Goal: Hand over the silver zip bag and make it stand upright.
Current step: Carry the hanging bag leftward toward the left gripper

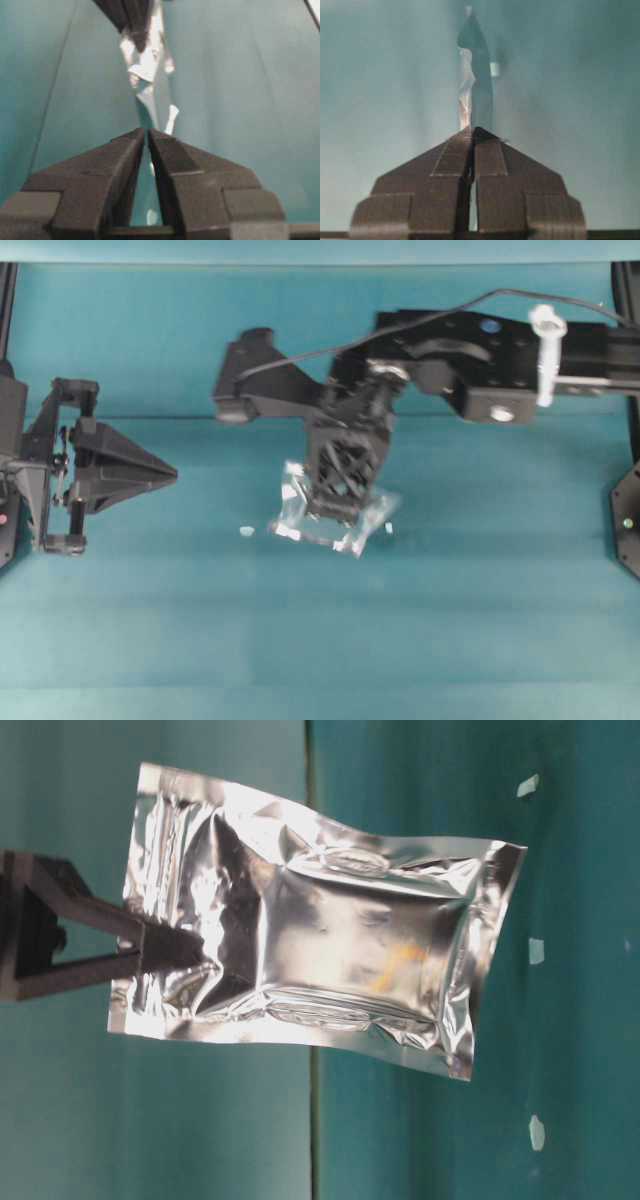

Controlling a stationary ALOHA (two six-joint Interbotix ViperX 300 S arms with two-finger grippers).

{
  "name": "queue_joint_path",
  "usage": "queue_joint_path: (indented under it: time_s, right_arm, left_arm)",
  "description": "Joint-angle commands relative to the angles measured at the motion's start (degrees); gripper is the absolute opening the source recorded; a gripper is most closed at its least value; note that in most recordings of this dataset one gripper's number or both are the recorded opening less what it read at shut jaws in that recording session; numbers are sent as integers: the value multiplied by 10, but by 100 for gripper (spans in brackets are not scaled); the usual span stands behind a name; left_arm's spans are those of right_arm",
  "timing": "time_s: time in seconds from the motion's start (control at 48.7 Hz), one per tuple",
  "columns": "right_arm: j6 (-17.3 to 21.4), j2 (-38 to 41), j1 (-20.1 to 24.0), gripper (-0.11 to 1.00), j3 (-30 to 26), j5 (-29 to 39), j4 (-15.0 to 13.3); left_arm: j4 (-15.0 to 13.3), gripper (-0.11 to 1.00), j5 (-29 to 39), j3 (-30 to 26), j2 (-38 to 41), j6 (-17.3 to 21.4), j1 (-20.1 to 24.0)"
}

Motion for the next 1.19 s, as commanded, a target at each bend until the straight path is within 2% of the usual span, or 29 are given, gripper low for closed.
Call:
queue_joint_path:
  time_s: [0.0,0.103,0.205,0.349,0.595,0.8,0.965,1.17]
  right_arm:
    - [-16,4,9,5,-35,25,-26]
    - [-33,20,18,5,-39,39,-50]
    - [-52,27,25,5,-35,31,-60]
    - [-68,32,32,5,-29,10,-61]
    - [-71,35,35,5,-24,-7,-63]
    - [-72,35,41,5,-23,-23,-63]
    - [-77,36,47,5,-22,-25,-63]
    - [-104,36,52,5,-15,-43,-63]
  left_arm:
    - [1,33,-2,-4,-1,-1,2]
    - [1,37,-3,0,-1,-4,4]
    - [2,42,-3,2,-1,-11,14]
    - [1,53,-3,3,0,-11,18]
    - [1,73,-3,16,2,-13,18]
    - [1,75,-13,33,4,-15,18]
    - [1,75,-57,44,15,-24,22]
    - [1,80,-101,42,78,-54,22]
